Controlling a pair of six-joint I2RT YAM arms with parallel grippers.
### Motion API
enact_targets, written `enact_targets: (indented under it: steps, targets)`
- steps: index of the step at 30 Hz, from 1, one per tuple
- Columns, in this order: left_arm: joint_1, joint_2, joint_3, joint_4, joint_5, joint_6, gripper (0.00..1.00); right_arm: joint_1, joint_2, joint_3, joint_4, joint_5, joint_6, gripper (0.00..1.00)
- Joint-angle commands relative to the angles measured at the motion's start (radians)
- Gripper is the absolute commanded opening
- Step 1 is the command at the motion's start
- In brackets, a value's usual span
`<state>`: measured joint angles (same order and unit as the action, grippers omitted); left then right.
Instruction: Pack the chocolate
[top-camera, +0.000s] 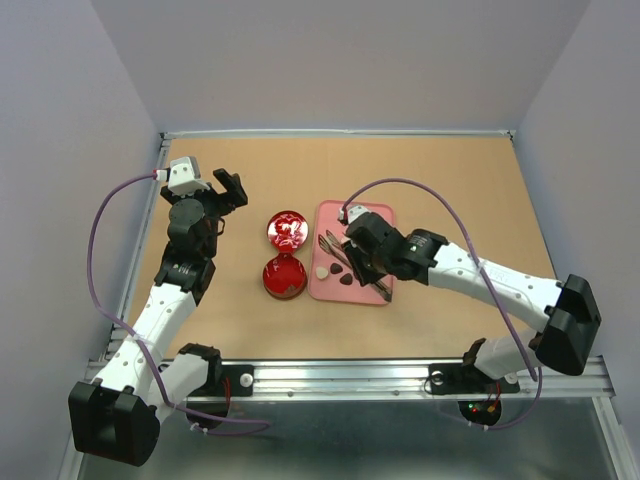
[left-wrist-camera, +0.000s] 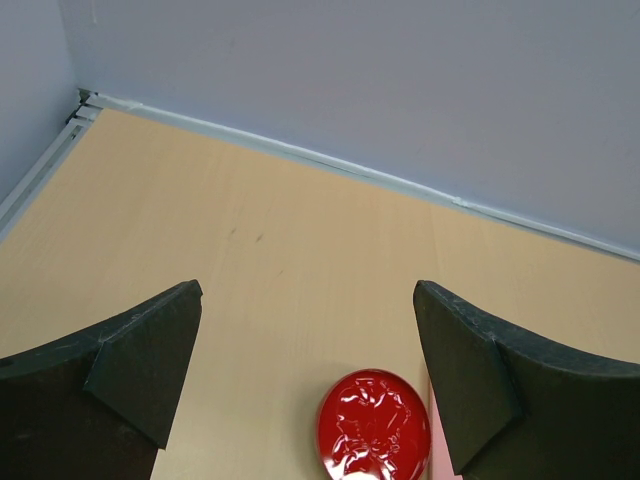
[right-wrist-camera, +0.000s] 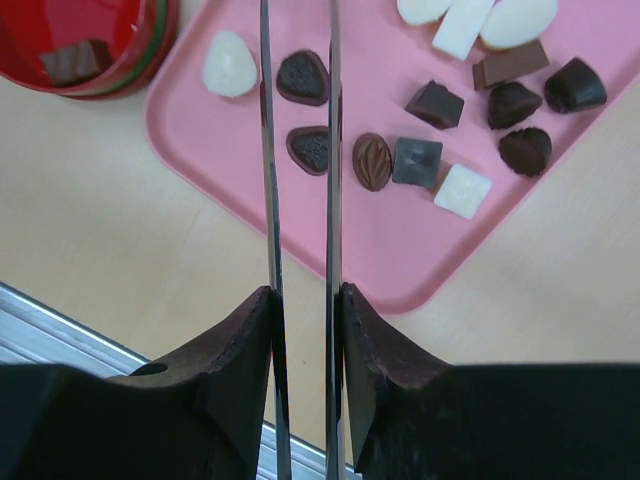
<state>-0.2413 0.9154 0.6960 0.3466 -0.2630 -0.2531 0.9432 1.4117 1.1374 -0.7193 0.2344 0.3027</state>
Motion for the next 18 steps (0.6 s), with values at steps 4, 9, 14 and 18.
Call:
enact_targets:
  steps: [4,9,14,18]
  targets:
    - [-0.006,-0.007,0.037,0.035,0.002,-0.005,0.99,0.006,-0.082,0.090,0.055,-0.107,-0.065,0.28]
    - [-0.006,-0.007,0.037,0.032,0.002,-0.002,0.99,0.023,-0.100,0.068,0.132,-0.295,-0.106,0.28]
    - [-0.006,-0.006,0.040,0.031,-0.001,-0.003,0.99,0.066,-0.074,0.071,0.139,-0.313,-0.116,0.28]
    - [-0.006,-0.006,0.039,0.029,0.002,-0.003,0.99,0.086,-0.054,0.074,0.152,-0.328,-0.120,0.28]
